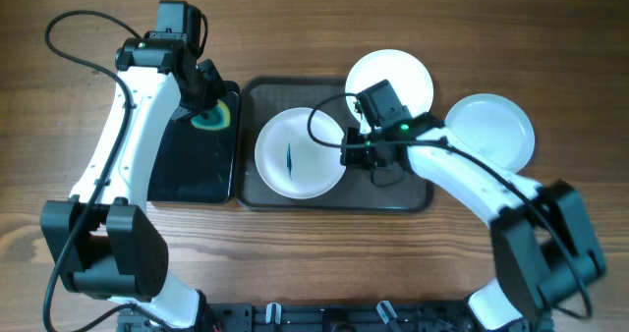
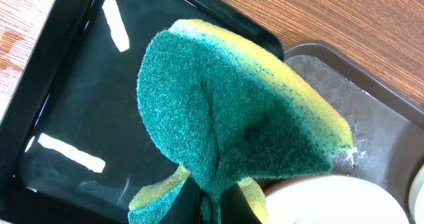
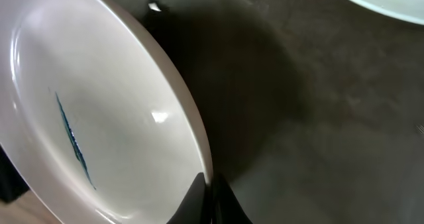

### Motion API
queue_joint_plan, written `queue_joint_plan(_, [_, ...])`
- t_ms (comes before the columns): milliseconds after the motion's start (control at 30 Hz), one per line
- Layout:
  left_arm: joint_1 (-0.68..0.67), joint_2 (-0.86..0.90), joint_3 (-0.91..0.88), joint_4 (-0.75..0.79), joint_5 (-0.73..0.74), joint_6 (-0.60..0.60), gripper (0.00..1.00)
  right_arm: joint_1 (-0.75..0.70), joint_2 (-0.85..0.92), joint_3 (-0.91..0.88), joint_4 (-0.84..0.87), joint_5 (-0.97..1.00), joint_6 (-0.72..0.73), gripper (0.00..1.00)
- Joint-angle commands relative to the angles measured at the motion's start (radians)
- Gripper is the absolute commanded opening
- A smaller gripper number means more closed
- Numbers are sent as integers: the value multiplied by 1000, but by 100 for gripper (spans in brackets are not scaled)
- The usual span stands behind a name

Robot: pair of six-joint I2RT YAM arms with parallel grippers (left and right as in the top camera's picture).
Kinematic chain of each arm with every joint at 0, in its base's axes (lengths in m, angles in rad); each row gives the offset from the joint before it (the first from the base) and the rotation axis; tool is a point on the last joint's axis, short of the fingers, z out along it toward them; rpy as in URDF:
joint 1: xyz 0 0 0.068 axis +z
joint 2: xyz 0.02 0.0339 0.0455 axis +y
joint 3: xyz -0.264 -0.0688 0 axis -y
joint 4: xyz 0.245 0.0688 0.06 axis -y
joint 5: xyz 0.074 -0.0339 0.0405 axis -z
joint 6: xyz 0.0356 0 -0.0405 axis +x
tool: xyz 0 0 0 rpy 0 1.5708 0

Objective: Clean dirty plates on tray and stack at the side
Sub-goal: 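Move right gripper to the lower-right plate and grasp its rim, then bring the sponge onto the held plate with left gripper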

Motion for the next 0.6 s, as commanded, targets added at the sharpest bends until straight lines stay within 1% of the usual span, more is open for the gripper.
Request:
queue_joint_plan(0, [-1, -7, 18, 0, -3, -10, 4, 2, 79, 62, 27, 34, 100, 4])
queue_joint_plan(100, [-23, -7, 17, 2, 8, -14, 4, 2, 119, 62, 51, 32, 159, 4])
queue_joint_plan(200, [-59, -7, 5, 12, 12, -18, 4, 0, 135, 62, 66, 29, 177, 4])
queue_joint_plan(267, [-97, -5, -16, 25, 18, -43, 4, -1, 145, 62, 66, 29, 179, 4])
queue_joint_plan(333, [-154, 3, -63, 71, 68, -67, 4, -11, 150, 62, 66, 19, 179, 4])
queue_joint_plan(433, [-239, 42, -124, 169, 145, -70, 4, -13, 150, 62, 65, 13, 177, 4])
queue_joint_plan(567, [-341, 138, -132, 228, 156, -69, 4, -13, 150, 62, 66, 10, 172, 4])
